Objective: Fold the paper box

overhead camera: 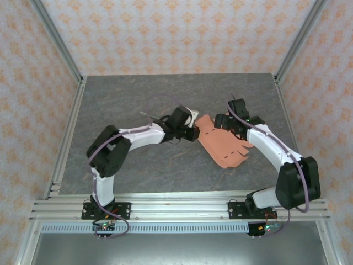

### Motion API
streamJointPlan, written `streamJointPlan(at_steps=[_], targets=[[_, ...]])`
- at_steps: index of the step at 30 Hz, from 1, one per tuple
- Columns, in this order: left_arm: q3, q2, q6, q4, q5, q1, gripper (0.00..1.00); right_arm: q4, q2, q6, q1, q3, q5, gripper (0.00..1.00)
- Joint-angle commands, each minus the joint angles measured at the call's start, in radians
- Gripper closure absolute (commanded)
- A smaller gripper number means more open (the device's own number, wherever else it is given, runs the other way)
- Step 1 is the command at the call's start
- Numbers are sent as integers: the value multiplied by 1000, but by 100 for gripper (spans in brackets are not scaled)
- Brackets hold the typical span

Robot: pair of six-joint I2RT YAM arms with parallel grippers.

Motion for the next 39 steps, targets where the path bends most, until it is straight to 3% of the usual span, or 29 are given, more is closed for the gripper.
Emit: streamJointPlan(at_steps=[1, 6, 11, 17, 24, 29, 39], targets=[[68, -167, 243, -187, 38, 51, 100, 52, -87, -107, -1, 49, -114, 8], [180, -284, 469, -421, 40, 86, 100, 156, -136, -293, -1, 102, -373, 10], [409, -284, 673, -698, -39, 91, 100, 130, -137, -504, -1, 230, -577, 15], [601, -282, 801, -874, -152, 93, 100, 38, -150, -681, 2, 322, -622, 18], [646, -307, 863, -921, -284, 93, 100, -22, -170, -856, 33, 323, -561, 17], [675, -306, 873, -951, -272, 91, 100, -33, -161, -957, 76, 318, -636, 16], [687, -305, 881, -961, -252, 86, 100, -28, -64, -1048, 98, 403, -652, 18]])
